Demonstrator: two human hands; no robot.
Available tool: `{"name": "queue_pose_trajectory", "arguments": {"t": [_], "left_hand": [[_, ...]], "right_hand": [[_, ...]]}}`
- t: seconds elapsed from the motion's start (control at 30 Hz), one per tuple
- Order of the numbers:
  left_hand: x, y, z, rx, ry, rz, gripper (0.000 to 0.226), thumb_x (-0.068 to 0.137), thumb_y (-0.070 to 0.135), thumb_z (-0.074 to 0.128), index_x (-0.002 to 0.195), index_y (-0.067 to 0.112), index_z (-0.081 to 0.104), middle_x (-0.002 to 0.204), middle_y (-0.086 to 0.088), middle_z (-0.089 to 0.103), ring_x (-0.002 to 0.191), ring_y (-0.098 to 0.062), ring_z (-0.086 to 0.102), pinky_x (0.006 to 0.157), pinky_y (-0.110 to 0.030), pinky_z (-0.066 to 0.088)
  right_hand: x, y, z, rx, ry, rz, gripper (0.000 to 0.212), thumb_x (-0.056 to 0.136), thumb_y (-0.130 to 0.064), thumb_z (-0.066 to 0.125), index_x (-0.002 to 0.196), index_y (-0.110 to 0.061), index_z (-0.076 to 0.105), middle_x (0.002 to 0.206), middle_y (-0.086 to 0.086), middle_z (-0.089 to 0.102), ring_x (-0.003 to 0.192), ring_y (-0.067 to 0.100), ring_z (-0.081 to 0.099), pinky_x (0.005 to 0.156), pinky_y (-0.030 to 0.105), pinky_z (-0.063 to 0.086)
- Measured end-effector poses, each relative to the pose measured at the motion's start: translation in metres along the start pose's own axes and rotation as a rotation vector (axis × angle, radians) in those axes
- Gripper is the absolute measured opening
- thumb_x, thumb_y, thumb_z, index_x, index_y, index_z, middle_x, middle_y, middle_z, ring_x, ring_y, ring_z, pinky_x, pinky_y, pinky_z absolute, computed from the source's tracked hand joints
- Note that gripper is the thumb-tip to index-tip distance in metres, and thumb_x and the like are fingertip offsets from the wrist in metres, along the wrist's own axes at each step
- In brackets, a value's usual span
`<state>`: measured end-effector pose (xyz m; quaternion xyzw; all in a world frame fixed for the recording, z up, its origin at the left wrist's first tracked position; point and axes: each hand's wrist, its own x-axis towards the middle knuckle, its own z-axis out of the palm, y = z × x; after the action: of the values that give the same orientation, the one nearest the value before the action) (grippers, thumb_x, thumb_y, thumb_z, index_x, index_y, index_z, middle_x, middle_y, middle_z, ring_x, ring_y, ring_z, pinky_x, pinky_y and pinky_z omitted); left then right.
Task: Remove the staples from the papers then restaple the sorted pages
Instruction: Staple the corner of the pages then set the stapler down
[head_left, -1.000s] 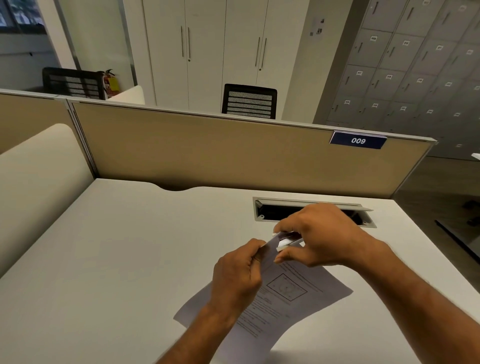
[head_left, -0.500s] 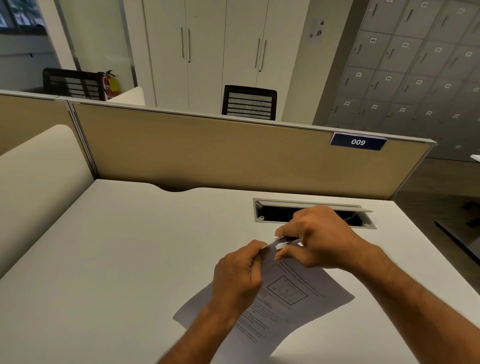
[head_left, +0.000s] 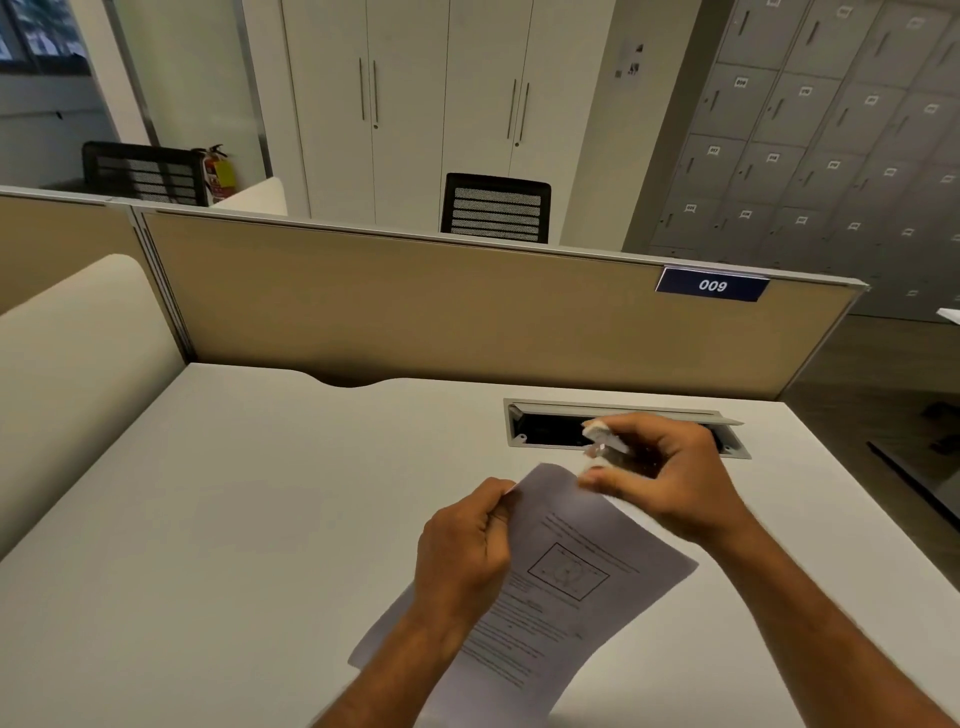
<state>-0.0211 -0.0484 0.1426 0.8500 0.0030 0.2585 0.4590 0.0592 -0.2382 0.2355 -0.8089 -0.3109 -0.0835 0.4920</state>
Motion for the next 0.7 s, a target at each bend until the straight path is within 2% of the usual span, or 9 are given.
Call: {"name": "queue_pose_trajectory", "arguments": {"t": [0.1, 0.2, 0.27, 0.37, 0.43, 0.5, 0.6, 0.7], "left_hand": [[0.002, -0.009, 0.0, -0.073, 0.049, -0.067, 0.024, 0.1, 0.027, 0.046, 0.103, 0.02, 0.068, 0.078, 0.014, 0.065, 0.064, -0.004, 0.061, 0.054, -0.007, 0.042], [0.001, -0.017, -0.002, -0.146, 0.101, -0.127, 0.02, 0.099, 0.03, 0.047, 0.095, 0.024, 0.066, 0.074, 0.013, 0.062, 0.063, -0.004, 0.059, 0.048, -0.008, 0.04], [0.002, -0.018, -0.004, -0.166, 0.134, -0.146, 0.021, 0.096, 0.036, 0.045, 0.086, 0.029, 0.062, 0.068, 0.014, 0.06, 0.058, -0.005, 0.057, 0.045, -0.011, 0.039], [0.002, -0.02, -0.003, -0.182, 0.164, -0.182, 0.024, 0.097, 0.034, 0.045, 0.077, 0.029, 0.058, 0.064, 0.013, 0.058, 0.055, -0.006, 0.055, 0.044, -0.013, 0.038], [0.002, -0.021, -0.002, -0.191, 0.172, -0.202, 0.028, 0.1, 0.027, 0.048, 0.074, 0.028, 0.057, 0.061, 0.017, 0.057, 0.053, -0.005, 0.051, 0.044, -0.011, 0.035], [0.002, -0.02, -0.001, -0.207, 0.184, -0.215, 0.031, 0.101, 0.022, 0.049, 0.071, 0.028, 0.054, 0.059, 0.02, 0.055, 0.051, -0.003, 0.048, 0.043, -0.009, 0.033], [0.0, -0.019, -0.001, -0.253, 0.194, -0.25, 0.031, 0.101, 0.025, 0.048, 0.071, 0.025, 0.054, 0.059, 0.019, 0.055, 0.05, -0.002, 0.048, 0.042, -0.01, 0.034], [-0.001, -0.017, -0.003, -0.278, 0.202, -0.268, 0.03, 0.099, 0.028, 0.048, 0.071, 0.025, 0.055, 0.056, 0.015, 0.054, 0.049, -0.002, 0.05, 0.041, -0.011, 0.036]], "right_hand": [[-0.011, 0.03, -0.009, 0.353, 0.203, 0.251, 0.038, 0.067, -0.028, 0.082, 0.101, -0.013, 0.073, 0.073, 0.01, 0.066, 0.058, 0.018, 0.056, 0.052, 0.029, 0.047], [-0.03, 0.071, -0.017, 0.526, 0.347, 0.478, 0.04, 0.073, -0.017, 0.077, 0.111, -0.006, 0.068, 0.079, 0.01, 0.063, 0.058, 0.018, 0.048, 0.048, 0.027, 0.041], [-0.048, 0.097, -0.013, 0.464, 0.466, 0.623, 0.037, 0.074, -0.008, 0.076, 0.111, -0.007, 0.068, 0.083, 0.013, 0.065, 0.059, 0.019, 0.049, 0.048, 0.029, 0.041], [-0.08, 0.135, -0.001, 0.111, 0.585, 0.812, 0.035, 0.073, -0.008, 0.079, 0.107, -0.01, 0.071, 0.082, 0.011, 0.069, 0.059, 0.024, 0.061, 0.057, 0.033, 0.053], [-0.103, 0.155, 0.009, -0.174, 0.477, 0.86, 0.033, 0.072, -0.017, 0.082, 0.103, -0.012, 0.073, 0.081, 0.01, 0.072, 0.069, 0.029, 0.068, 0.069, 0.04, 0.058], [-0.123, 0.17, 0.018, -0.401, 0.342, 0.876, 0.032, 0.072, -0.024, 0.08, 0.101, -0.012, 0.074, 0.086, 0.01, 0.074, 0.082, 0.033, 0.068, 0.076, 0.039, 0.056], [-0.143, 0.181, 0.031, -0.499, 0.226, 0.926, 0.03, 0.073, -0.03, 0.077, 0.099, -0.015, 0.074, 0.091, 0.009, 0.075, 0.089, 0.033, 0.068, 0.075, 0.033, 0.051], [-0.154, 0.182, 0.039, -0.538, 0.172, 0.943, 0.02, 0.073, -0.035, 0.074, 0.078, -0.016, 0.073, 0.078, 0.004, 0.074, 0.08, 0.031, 0.068, 0.068, 0.031, 0.052]]}}
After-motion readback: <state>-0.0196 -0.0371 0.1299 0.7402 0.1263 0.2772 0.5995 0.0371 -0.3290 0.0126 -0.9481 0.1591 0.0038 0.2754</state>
